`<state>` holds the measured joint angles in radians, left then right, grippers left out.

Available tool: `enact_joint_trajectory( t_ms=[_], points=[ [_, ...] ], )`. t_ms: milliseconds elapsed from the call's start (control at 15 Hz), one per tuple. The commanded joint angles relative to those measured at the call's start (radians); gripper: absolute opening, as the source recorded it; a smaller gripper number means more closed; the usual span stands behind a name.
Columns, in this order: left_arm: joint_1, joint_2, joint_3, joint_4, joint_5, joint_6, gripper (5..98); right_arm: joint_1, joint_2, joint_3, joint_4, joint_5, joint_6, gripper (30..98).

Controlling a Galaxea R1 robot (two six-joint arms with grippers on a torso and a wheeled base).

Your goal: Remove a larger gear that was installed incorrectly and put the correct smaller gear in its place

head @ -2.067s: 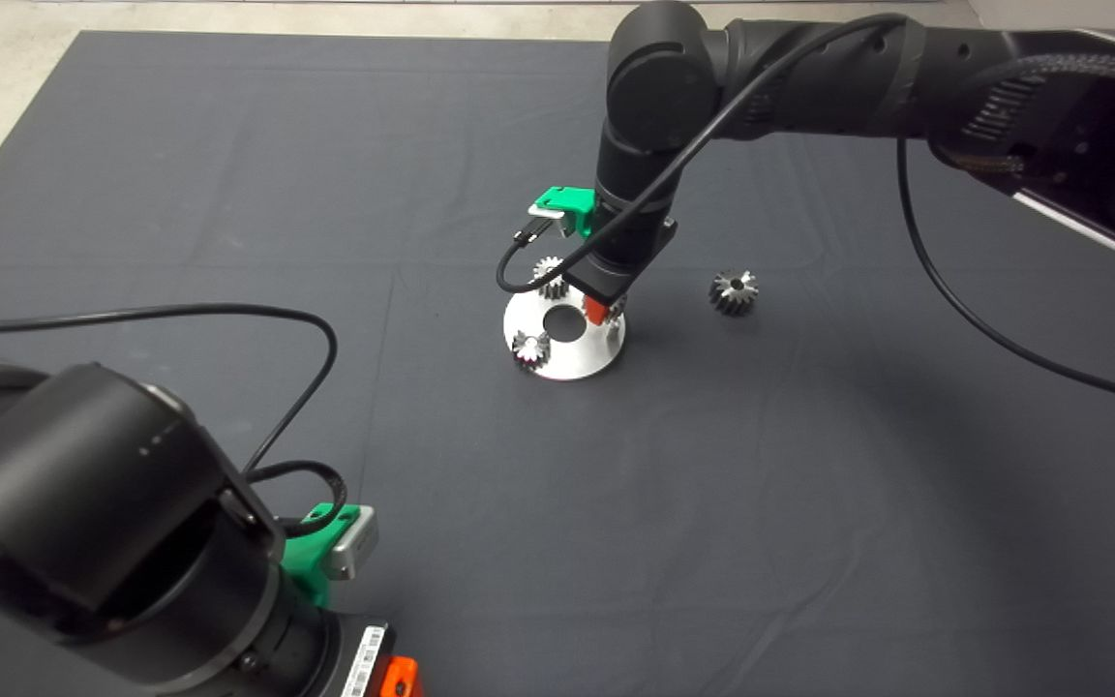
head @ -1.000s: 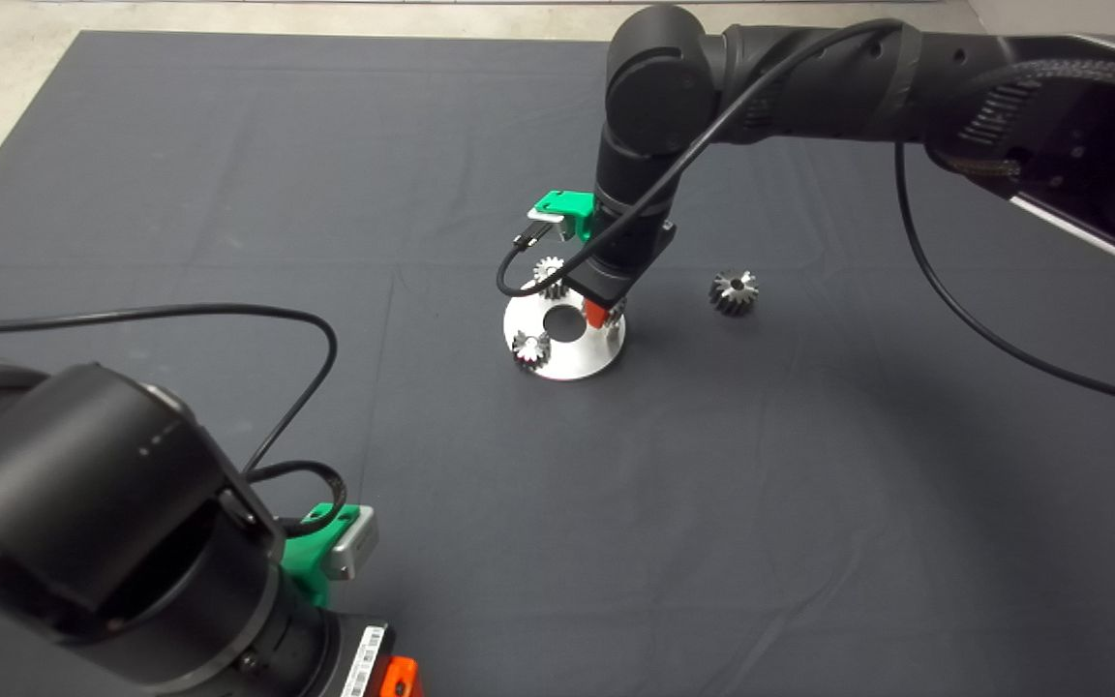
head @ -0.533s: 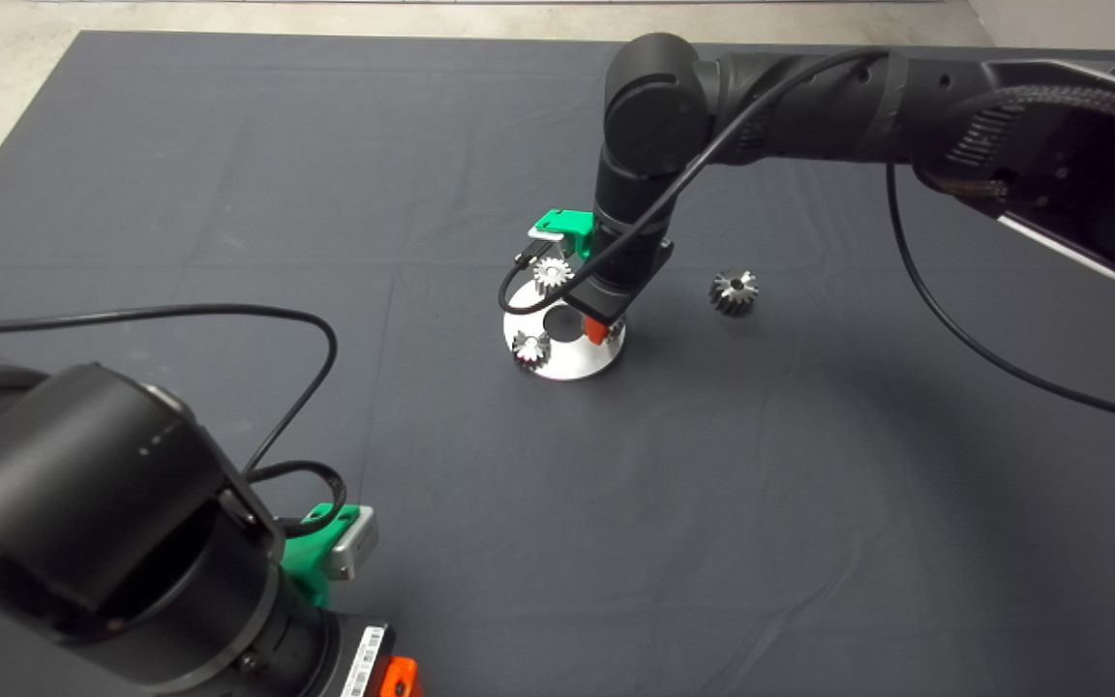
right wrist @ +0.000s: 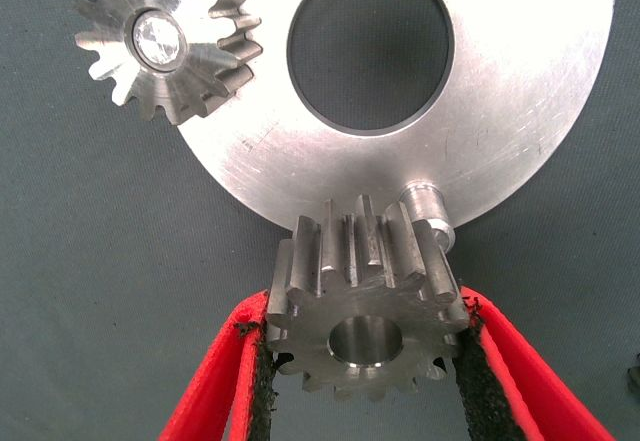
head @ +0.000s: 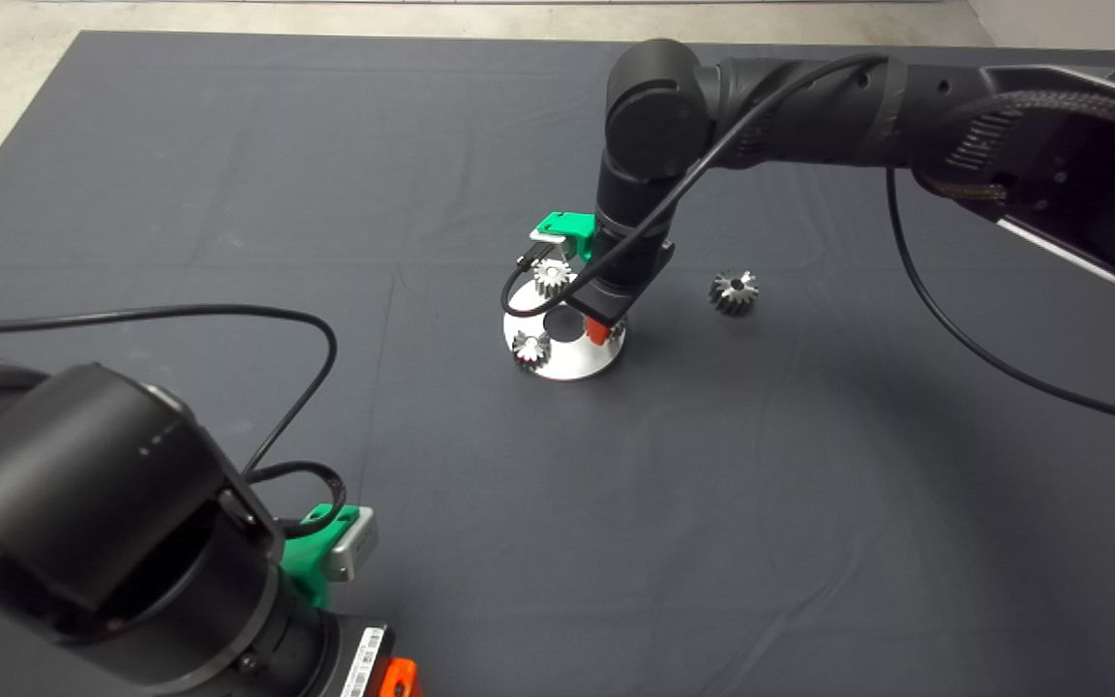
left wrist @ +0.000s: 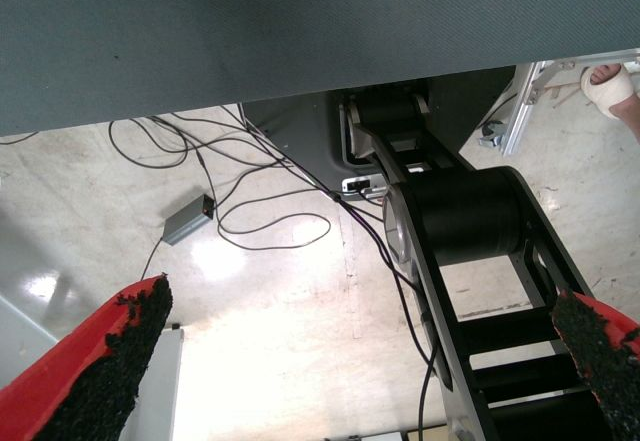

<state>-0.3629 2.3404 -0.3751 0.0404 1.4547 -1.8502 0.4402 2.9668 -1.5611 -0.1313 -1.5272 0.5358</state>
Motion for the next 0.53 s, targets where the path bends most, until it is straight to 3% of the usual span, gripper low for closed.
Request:
enact_joint_trajectory(
  t_ms=[0, 467],
  points=[
    [-0.01, -0.003, 0.013, -0.022, -0.002, -0.004, 98.2, 0.025, -0.019, 0.003, -0.062, -0.128, -0.008, 39.5],
    [-0.01, -0.002, 0.013, -0.022, -0.002, -0.004, 98.2, 0.024, -0.03, 0.003, -0.067, -0.128, -0.017, 39.5]
  ],
)
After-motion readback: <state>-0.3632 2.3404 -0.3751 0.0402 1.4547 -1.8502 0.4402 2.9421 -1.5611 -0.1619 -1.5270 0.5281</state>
